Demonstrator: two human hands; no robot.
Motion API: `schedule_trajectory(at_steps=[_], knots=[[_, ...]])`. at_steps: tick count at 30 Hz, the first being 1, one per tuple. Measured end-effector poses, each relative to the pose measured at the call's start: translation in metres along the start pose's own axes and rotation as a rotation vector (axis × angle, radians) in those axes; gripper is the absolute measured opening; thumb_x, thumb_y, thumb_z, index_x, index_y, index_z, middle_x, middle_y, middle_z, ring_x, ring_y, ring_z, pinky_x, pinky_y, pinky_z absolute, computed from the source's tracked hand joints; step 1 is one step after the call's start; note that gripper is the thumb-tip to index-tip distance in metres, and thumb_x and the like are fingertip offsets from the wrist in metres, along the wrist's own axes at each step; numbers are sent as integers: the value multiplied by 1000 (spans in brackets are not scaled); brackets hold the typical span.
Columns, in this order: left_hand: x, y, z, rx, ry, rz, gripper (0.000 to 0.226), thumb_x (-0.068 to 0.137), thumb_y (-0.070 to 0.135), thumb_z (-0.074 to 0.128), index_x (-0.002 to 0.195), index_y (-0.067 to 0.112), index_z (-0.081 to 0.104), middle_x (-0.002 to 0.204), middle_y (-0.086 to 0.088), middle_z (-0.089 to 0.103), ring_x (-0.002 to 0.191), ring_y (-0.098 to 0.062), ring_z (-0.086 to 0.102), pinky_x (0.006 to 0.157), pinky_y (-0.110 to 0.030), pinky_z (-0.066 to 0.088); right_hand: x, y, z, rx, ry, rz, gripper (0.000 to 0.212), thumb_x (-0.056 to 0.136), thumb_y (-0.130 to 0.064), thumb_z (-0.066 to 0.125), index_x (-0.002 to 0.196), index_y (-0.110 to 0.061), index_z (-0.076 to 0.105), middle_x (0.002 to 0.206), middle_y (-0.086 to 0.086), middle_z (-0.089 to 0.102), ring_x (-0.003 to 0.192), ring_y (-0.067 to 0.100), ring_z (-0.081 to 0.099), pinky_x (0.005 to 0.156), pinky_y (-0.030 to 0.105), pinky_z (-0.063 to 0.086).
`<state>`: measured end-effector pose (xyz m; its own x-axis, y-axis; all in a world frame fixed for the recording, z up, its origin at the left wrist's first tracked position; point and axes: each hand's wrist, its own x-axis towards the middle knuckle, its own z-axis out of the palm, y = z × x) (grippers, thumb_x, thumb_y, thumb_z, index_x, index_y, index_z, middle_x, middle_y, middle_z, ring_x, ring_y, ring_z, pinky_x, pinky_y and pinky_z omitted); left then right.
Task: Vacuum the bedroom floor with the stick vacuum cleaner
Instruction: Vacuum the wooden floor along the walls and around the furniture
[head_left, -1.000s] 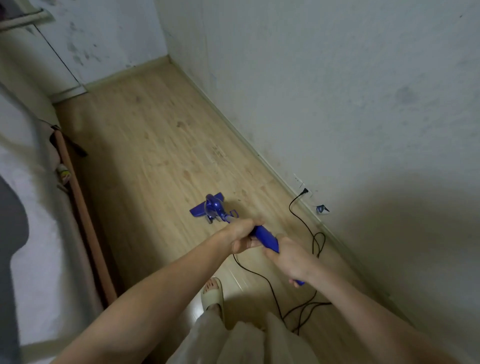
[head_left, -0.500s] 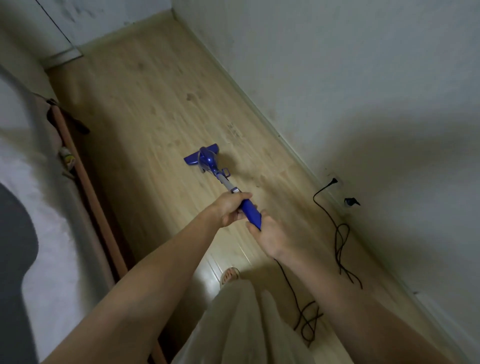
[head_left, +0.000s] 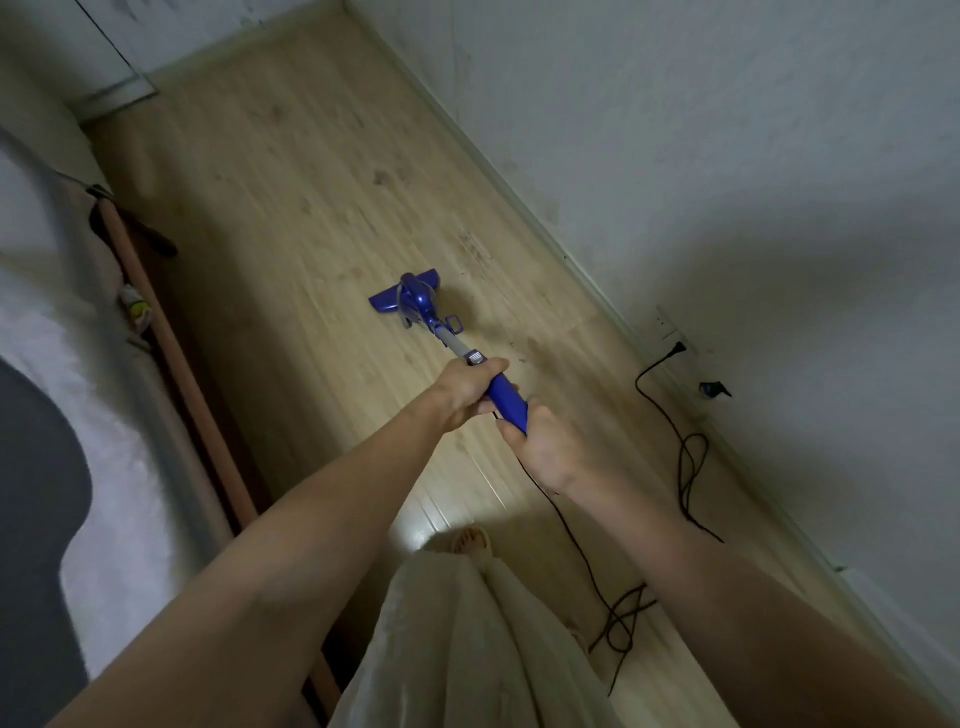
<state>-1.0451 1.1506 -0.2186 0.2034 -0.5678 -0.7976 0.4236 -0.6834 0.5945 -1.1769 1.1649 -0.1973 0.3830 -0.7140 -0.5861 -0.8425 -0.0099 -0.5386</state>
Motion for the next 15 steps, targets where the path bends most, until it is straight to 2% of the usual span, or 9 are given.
schedule_trajectory(at_steps=[2, 5, 10, 15], knots=[[-13, -6, 10, 6, -11, 10, 11, 95, 14, 55, 95, 3, 51, 85, -11, 61, 73, -14, 65, 58, -23, 58, -17, 5, -9, -4, -10, 5, 28, 98, -36, 49, 103, -8, 47, 82, 8, 55, 56, 18, 47, 52, 30, 37], [-39, -17, 32, -3, -22, 13, 10, 95, 11, 54, 90, 5, 50, 81, -11, 60, 70, -14, 65, 53, -22, 57, -50, 17, -28, -43, -28, 10, 27, 99, -35, 48, 105, -9, 47, 85, 10, 58, 52, 17, 48, 46, 28, 37], [-87, -45, 75, 41, -71, 3, 10, 94, 9, 53, 86, 6, 47, 75, -10, 62, 65, -13, 65, 56, -24, 58, -112, 48, -49, -77, 4, 41, 32, 97, -36, 48, 111, -7, 51, 92, 14, 64, 65, 27, 57, 51, 30, 43], [-138, -85, 111, 85, -113, -29, 16, 91, 9, 57, 101, 0, 48, 77, -11, 61, 71, -18, 65, 65, -28, 59, -189, 78, -58, -57, -1, 97, 30, 99, -39, 44, 112, -12, 48, 78, 6, 60, 47, 20, 57, 42, 30, 50]])
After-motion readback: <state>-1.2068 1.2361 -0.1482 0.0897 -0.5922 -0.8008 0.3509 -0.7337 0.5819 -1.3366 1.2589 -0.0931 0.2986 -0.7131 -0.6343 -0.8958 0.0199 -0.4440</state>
